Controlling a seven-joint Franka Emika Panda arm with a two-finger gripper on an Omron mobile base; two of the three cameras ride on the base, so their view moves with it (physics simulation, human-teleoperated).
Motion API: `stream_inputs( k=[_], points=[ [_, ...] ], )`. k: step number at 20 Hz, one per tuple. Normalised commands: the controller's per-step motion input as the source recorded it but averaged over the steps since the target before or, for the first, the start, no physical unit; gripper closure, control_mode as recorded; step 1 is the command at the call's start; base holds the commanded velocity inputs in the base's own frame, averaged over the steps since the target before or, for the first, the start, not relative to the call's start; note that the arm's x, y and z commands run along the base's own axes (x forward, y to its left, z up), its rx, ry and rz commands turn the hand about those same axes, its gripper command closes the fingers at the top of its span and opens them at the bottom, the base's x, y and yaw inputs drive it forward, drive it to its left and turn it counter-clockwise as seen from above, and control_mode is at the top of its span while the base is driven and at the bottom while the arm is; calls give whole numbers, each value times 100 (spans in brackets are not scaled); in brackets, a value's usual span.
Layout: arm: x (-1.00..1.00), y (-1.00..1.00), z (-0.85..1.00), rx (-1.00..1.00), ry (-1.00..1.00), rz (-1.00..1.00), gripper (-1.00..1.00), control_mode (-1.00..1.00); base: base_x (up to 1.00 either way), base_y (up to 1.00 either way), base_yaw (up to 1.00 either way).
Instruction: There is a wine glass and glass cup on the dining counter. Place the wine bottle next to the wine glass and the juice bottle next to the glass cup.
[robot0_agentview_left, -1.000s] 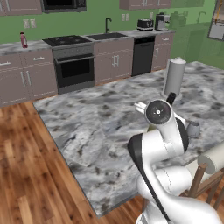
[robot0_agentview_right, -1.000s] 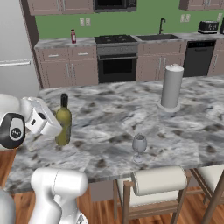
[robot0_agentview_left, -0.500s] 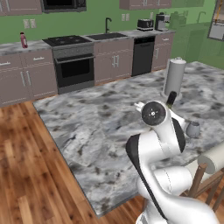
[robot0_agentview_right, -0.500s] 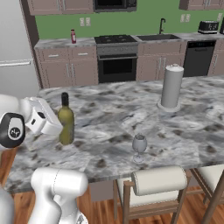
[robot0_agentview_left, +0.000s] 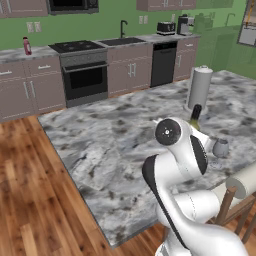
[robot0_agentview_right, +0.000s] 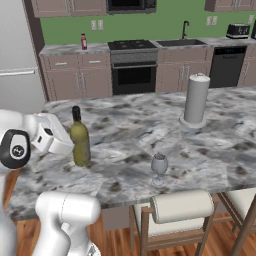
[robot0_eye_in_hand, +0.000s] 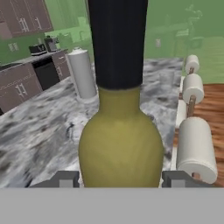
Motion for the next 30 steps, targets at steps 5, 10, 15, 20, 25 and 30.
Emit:
stream_inputs(
  k=[5, 10, 15, 20, 25, 30],
  points=[
    [6, -21, -24, 0, 0, 0, 100, -100, 0, 0, 0],
    [5, -23, -27, 0, -3, 0, 100, -100, 0, 0, 0],
    [1, -27, -30, 0, -11, 0, 100, -100, 0, 0, 0],
    [0, -28, -33, 0, -9, 0, 100, -100, 0, 0, 0],
    [0, -28, -35, -2, -6, 0, 100, -100, 0, 0, 0],
    [0, -30, -29, -1, -4, 0, 100, -100, 0, 0, 0]
  ],
)
